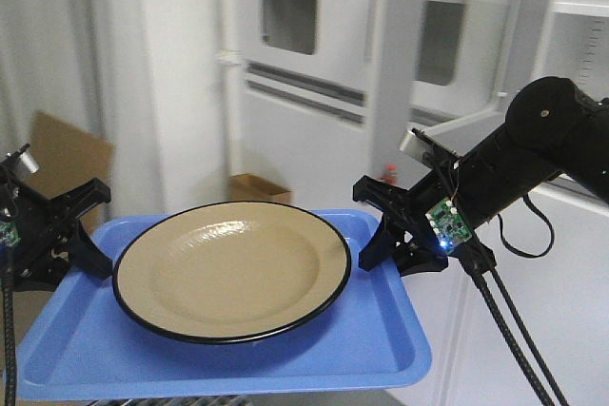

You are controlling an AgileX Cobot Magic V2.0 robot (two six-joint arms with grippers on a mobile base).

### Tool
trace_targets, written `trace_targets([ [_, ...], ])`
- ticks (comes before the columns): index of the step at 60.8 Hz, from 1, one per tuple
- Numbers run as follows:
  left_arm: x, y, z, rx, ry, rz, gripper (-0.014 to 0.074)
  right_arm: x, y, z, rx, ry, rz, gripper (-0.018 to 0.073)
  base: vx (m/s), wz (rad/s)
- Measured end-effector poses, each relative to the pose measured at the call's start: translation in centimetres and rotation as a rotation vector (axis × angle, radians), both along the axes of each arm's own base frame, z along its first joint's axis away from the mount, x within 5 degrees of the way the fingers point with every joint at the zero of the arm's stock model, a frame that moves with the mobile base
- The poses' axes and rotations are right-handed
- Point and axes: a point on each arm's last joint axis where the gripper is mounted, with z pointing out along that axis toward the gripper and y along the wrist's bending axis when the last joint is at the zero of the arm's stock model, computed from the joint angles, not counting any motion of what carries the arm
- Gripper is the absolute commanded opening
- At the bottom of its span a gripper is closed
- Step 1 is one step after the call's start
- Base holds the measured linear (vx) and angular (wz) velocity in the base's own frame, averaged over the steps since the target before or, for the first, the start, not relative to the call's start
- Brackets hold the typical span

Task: Place disk in tray to left cabinet
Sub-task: 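Carry the tray while turning toward the white shelving cabinet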

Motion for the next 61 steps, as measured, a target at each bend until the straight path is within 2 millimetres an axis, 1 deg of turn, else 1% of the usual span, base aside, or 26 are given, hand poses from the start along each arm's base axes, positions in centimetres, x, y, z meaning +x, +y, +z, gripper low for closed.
trace_targets([
  [30, 0.02, -0.02, -0.02, -0.003, 0.001, 0.0, -0.0001, 0.02, -0.02, -0.01, -0.003, -0.003, 0.0, -0.0004, 0.15, -0.57],
  [61, 0.02, -0.02, -0.02, -0.003, 0.001, 0.0, -0.0001, 0.02, -0.02, -0.01, -0.003, -0.003, 0.0, -0.0004, 0.08, -0.31],
])
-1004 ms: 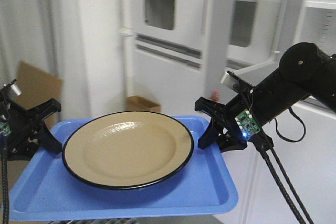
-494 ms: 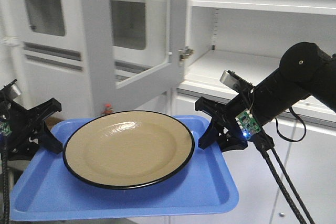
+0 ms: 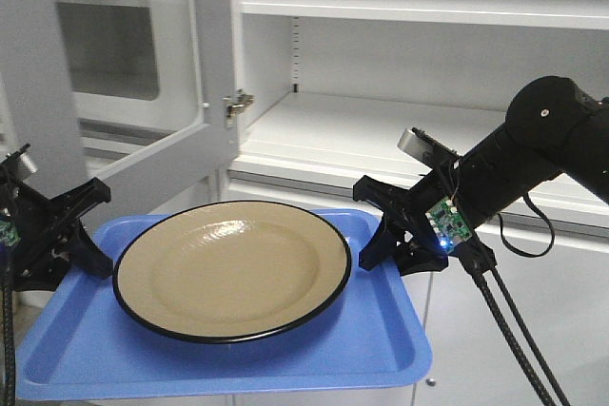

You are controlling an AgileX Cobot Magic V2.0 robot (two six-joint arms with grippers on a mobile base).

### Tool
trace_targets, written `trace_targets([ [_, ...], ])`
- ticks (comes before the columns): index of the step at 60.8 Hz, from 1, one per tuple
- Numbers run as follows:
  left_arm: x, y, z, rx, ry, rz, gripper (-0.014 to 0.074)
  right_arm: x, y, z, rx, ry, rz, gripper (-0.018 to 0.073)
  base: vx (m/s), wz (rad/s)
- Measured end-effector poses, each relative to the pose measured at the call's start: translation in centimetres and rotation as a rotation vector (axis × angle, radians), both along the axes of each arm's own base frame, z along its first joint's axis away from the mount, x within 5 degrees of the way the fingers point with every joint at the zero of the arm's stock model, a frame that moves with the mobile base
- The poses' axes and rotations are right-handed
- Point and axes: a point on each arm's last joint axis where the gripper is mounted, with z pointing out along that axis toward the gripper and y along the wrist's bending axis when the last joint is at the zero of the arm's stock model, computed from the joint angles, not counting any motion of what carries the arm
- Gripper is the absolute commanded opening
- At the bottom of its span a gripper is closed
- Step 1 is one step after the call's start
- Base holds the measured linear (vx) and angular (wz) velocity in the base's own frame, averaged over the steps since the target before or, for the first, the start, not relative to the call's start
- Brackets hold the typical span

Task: Place disk in tray to left cabinet
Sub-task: 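Carry the tray while turning toward the white shelving cabinet, then hold the tray in front of the cabinet's lower shelf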

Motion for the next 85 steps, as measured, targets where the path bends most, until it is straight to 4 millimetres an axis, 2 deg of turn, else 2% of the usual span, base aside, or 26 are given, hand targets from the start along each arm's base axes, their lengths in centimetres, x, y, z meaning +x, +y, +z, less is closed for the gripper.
trace_targets([
  [35, 0.0, 0.0, 0.0, 0.0, 0.0, 0.0, -0.0001, -0.01, 0.0, 0.0, 0.0, 0.001, 0.0, -0.0004, 0.13, -0.31],
  [85, 0.0, 0.0, 0.0, 0.0, 0.0, 0.0, -0.0001, -0.01, 0.0, 0.0, 0.0, 0.001, 0.001, -0.0004, 0.25, -0.17],
])
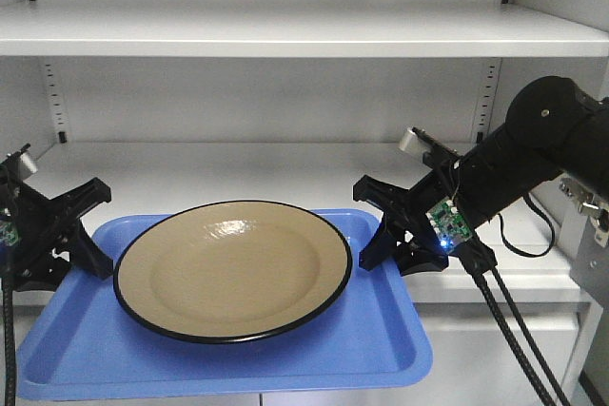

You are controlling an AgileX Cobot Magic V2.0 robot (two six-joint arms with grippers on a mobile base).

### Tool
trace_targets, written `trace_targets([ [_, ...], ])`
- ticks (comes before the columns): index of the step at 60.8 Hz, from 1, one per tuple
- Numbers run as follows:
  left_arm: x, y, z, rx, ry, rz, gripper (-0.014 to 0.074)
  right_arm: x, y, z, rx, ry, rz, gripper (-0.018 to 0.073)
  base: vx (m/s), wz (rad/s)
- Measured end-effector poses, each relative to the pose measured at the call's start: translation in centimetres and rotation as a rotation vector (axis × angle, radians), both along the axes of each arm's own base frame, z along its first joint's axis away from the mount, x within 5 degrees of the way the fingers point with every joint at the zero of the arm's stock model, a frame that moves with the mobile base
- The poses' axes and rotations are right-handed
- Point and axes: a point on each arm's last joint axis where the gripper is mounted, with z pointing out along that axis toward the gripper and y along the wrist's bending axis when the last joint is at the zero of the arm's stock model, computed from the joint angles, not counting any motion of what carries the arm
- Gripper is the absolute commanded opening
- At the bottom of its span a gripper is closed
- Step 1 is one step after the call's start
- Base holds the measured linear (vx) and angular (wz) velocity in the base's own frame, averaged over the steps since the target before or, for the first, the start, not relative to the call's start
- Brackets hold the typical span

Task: Place disk in tray to left cabinet
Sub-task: 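Hold the tray in front of the cabinet's lower shelf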

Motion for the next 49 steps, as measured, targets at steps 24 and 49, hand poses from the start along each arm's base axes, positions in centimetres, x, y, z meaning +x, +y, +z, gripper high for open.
trace_targets([
  [24, 0.0, 0.0, 0.0, 0.0, 0.0, 0.0, -0.0001, 0.0, 0.0, 0.0, 0.0, 0.0, 0.0, -0.0004, 0.2, -0.06],
  [49, 0.0, 0.0, 0.0, 0.0, 0.0, 0.0, -0.0001, 0.0, 0.0, 0.0, 0.0, 0.0, 0.0, -0.0004, 0.1, 0.0],
])
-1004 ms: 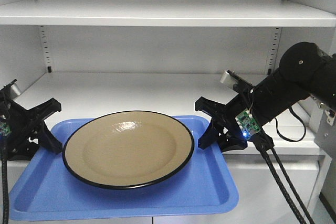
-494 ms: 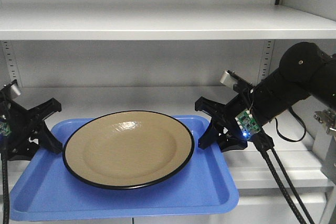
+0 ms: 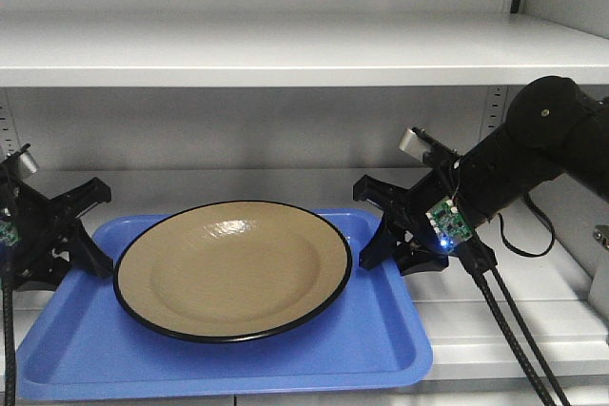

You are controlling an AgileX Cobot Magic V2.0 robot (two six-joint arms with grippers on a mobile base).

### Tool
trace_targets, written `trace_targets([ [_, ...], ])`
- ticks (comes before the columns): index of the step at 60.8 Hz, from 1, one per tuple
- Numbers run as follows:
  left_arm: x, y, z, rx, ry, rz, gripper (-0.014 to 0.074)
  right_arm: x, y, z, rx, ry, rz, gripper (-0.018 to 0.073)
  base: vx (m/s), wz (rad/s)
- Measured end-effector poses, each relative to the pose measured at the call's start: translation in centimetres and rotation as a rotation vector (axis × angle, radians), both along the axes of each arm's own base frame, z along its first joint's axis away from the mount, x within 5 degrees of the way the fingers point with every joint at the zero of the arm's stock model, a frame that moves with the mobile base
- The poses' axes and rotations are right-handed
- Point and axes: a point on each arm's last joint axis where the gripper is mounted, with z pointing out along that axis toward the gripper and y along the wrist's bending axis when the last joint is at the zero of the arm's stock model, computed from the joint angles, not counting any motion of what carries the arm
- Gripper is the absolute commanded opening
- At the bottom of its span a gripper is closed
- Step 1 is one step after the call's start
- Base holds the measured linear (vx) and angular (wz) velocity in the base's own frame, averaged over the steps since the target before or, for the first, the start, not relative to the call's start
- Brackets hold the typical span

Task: Place disk in tray to left cabinet
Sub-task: 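Hold the tray in front of the cabinet's lower shelf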

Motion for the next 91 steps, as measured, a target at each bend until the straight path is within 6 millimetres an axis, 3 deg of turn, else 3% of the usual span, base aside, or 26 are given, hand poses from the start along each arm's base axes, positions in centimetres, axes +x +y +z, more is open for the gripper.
trace_targets([
  [91, 0.0, 0.0, 0.0, 0.0, 0.0, 0.0, -0.0001, 0.0, 0.0, 0.0, 0.0, 0.0, 0.0, -0.0004, 0.01, 0.0],
])
